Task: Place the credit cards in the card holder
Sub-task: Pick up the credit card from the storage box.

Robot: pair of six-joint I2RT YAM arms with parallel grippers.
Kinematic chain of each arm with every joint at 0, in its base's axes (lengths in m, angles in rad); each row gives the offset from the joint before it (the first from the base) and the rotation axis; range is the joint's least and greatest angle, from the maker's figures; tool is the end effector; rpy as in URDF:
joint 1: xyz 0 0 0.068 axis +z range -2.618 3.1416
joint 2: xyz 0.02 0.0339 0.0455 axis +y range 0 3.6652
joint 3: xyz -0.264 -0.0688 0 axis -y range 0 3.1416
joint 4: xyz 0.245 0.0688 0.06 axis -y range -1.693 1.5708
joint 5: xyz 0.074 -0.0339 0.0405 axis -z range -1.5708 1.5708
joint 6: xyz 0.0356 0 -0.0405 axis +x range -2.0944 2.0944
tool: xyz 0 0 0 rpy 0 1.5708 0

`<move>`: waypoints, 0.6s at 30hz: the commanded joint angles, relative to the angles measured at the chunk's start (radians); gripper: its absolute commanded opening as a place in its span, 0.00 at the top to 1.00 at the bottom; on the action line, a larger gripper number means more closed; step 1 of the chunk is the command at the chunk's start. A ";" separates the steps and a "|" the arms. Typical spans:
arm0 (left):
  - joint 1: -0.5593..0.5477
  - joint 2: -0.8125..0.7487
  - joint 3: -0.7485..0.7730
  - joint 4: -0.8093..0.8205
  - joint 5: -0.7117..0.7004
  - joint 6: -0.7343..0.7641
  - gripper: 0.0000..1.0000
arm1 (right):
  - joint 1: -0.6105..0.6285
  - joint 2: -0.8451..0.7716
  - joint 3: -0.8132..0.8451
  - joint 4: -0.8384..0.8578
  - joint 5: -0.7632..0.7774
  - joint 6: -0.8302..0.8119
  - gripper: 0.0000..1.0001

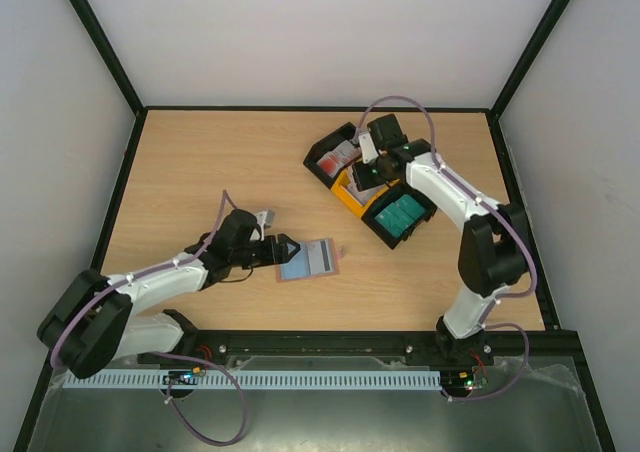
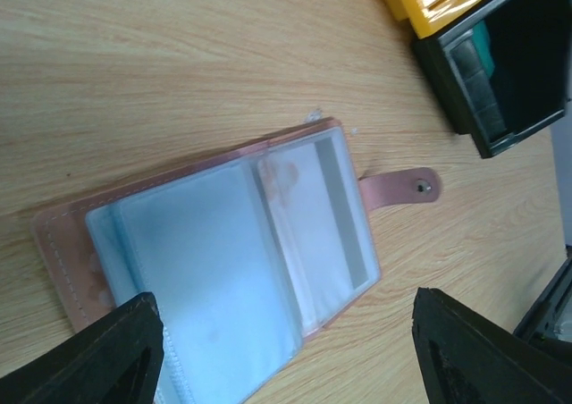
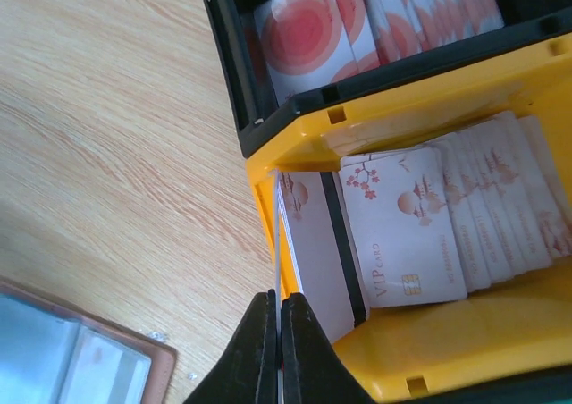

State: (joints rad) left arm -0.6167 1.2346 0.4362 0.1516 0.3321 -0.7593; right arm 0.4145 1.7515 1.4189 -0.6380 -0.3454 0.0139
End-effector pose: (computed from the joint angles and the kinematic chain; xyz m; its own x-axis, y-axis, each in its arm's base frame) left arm 0.1832 -0.1441 0.1642 -0.8791 -0.1745 -0.4436 0.2121 0.6902 -0.6919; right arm 0.3423 0.1638 0.2612 -0.7630 -0.3214 -0.5609 -0.5434 0.7888 0.2872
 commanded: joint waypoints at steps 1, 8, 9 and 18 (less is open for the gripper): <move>0.006 -0.062 0.019 0.039 -0.011 0.000 0.22 | 0.001 -0.157 -0.038 0.073 0.028 0.078 0.98; 0.006 -0.195 0.015 0.093 0.002 0.025 0.07 | 0.019 -0.420 -0.299 0.337 -0.149 0.335 0.98; 0.006 -0.222 0.010 0.098 -0.007 0.026 0.02 | 0.026 -0.463 -0.350 0.388 -0.174 0.387 0.98; 0.012 -0.384 -0.007 0.118 -0.022 -0.015 0.00 | 0.145 -0.712 -0.782 0.874 -0.322 0.827 0.98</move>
State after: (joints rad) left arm -0.6117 0.8875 0.4366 0.2249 0.2951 -0.7540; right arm 0.5243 1.0996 0.7753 -0.0734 -0.5682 0.5800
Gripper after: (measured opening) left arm 0.996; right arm 0.020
